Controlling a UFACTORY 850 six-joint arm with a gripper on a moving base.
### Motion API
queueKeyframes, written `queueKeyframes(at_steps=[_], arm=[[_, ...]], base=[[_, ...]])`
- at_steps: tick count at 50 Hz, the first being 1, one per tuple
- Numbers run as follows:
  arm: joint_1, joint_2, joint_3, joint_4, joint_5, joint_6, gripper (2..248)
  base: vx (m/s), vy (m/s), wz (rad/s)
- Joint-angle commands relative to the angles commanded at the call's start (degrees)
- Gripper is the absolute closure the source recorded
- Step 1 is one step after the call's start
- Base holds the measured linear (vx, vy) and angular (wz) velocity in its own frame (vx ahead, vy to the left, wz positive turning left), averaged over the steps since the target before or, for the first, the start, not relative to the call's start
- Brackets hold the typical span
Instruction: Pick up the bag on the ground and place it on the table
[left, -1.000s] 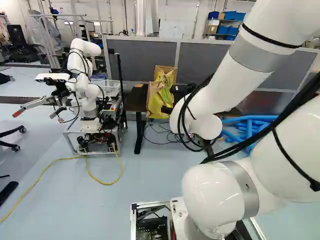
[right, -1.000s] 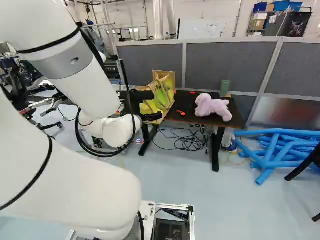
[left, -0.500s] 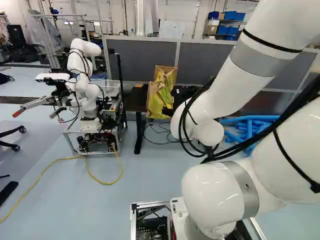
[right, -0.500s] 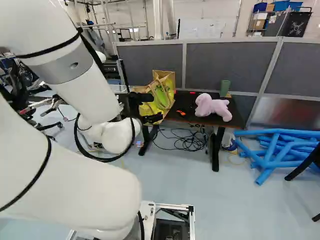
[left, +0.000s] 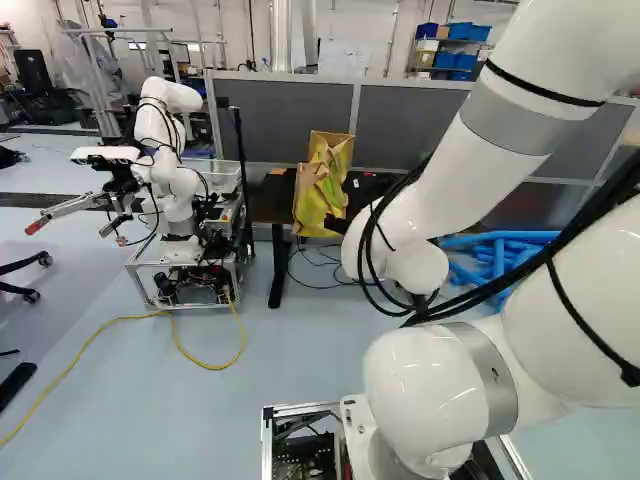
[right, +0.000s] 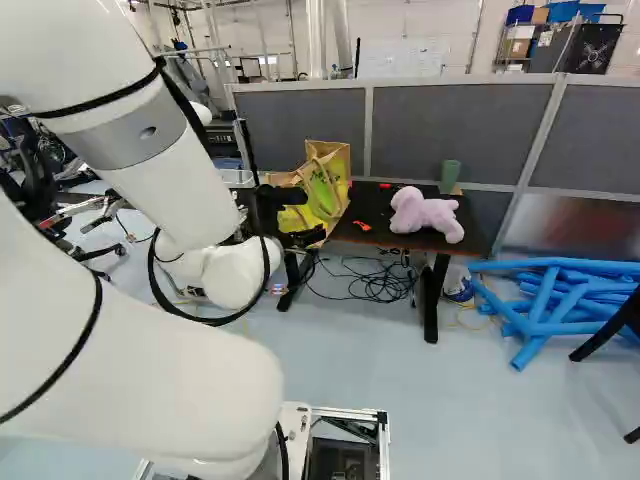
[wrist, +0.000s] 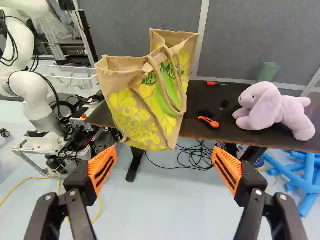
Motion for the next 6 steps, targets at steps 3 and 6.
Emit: queueKeyframes(at_steps=[3,6], arm=[[0.0,0.0,0.0,0.0,0.0,0.0,3],[0.0,0.0,0.0,0.0,0.0,0.0,3]], base=[[0.0,0.0,0.0],[0.0,0.0,0.0]])
